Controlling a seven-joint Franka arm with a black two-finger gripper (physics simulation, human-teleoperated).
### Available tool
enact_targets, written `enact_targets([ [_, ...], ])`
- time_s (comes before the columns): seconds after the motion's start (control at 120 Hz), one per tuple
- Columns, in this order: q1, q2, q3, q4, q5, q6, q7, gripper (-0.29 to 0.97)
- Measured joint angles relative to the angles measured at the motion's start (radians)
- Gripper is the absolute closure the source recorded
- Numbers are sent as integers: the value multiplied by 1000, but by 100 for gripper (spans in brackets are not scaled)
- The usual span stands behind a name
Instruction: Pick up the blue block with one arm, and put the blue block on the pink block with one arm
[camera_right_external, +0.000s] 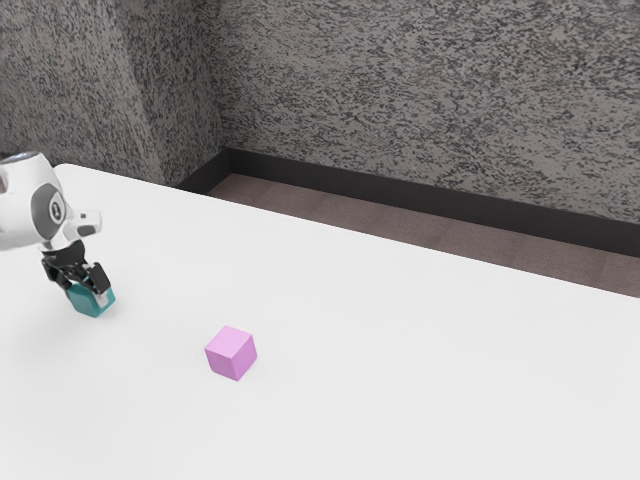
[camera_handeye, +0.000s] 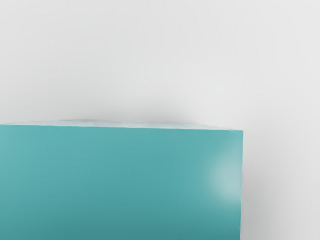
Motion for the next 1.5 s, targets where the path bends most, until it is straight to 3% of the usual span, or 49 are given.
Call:
enact_targets([
  [0.083,-1,3,0,2,-2,1,7,1],
  [0.275,-1,-1,0,1,-8,2,17,28],
  [0.4,-1,-22,0,-3,-2,5,17,36],
  [0.483,2,-196,-19,-109,4,7,6,39],
  [0.575,9,-433,-125,-260,8,5,-53,40],
  [0.675,0,-512,-258,-309,10,0,-161,41],
  [0.875,-221,-507,-332,-334,17,-1,-402,45],
  [1.067,-359,-463,-345,-339,26,7,-585,47],
  [1.175,-431,-520,-335,-406,30,7,-666,49],
  [1.225,-382,-548,-333,-435,31,6,-699,50],
  [1.3,-168,-577,-324,-463,34,3,-744,51],
  [1.342,-97,-584,-318,-468,40,2,-767,51],
  [1.5,-95,-578,-314,-471,54,-2,-841,48],
])
